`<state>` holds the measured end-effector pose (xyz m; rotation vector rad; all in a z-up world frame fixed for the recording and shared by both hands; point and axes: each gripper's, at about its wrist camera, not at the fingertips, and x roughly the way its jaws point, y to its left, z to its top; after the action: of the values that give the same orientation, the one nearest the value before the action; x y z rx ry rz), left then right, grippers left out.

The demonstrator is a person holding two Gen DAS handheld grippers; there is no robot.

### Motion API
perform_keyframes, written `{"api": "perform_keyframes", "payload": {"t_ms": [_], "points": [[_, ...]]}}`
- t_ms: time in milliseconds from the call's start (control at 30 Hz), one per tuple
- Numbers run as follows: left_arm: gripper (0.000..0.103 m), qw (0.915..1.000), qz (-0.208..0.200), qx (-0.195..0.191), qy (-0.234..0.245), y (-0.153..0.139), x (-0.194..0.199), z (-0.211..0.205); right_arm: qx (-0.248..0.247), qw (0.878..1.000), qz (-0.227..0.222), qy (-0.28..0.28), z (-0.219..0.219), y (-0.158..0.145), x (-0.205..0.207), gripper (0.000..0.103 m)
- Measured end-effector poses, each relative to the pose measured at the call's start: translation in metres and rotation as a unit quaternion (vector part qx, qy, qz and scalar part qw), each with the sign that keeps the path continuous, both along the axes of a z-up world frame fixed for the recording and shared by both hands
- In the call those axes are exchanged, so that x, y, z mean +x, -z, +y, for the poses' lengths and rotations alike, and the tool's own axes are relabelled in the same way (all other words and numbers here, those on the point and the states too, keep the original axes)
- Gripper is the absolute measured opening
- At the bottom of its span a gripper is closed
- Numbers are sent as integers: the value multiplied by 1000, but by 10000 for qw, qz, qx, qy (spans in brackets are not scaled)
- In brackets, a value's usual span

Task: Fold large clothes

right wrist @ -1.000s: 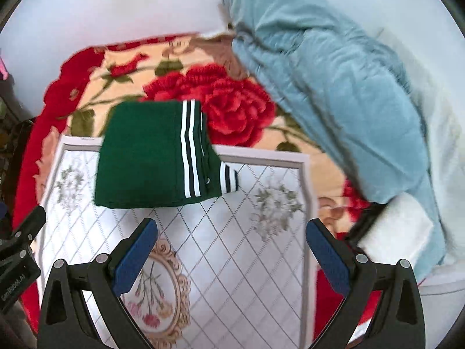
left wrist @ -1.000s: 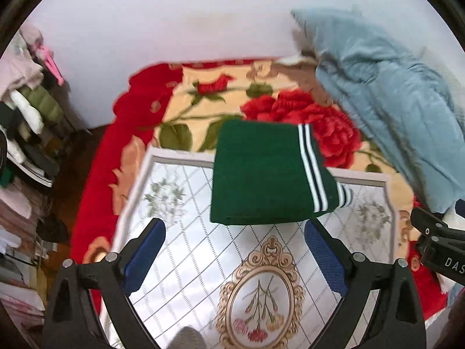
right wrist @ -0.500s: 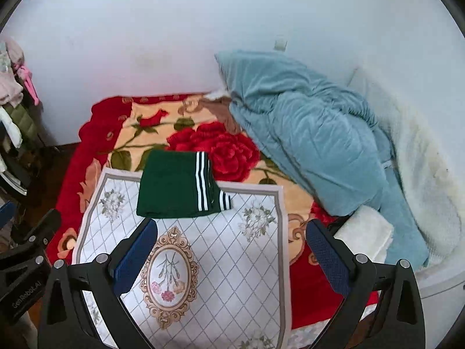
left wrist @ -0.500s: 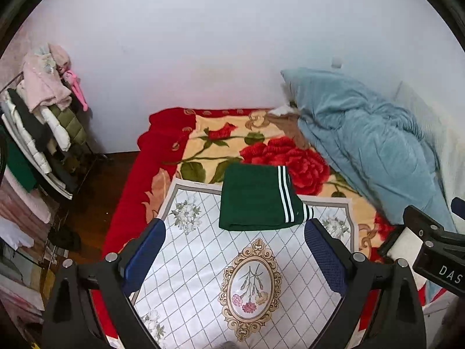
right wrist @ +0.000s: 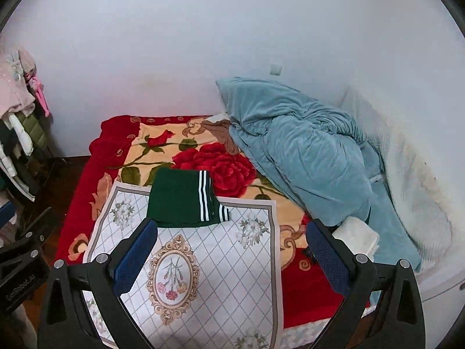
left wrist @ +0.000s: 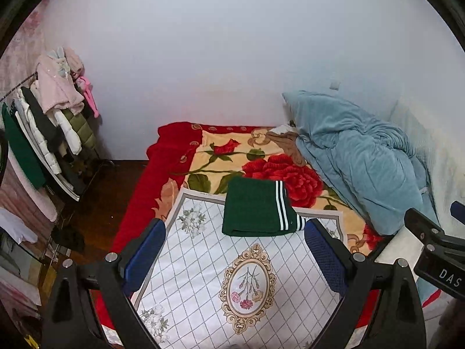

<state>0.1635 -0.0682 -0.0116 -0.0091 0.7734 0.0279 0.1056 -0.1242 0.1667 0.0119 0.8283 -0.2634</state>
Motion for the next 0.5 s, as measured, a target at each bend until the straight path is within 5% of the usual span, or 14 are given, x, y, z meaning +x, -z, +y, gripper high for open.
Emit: {"api": "perform_keyframes", "payload": {"t_ms": [500], "points": [[97,9999,-126,16,-103,-13,-23,2,-130,9998,-140,-113,6,-16,-16,103]]}}
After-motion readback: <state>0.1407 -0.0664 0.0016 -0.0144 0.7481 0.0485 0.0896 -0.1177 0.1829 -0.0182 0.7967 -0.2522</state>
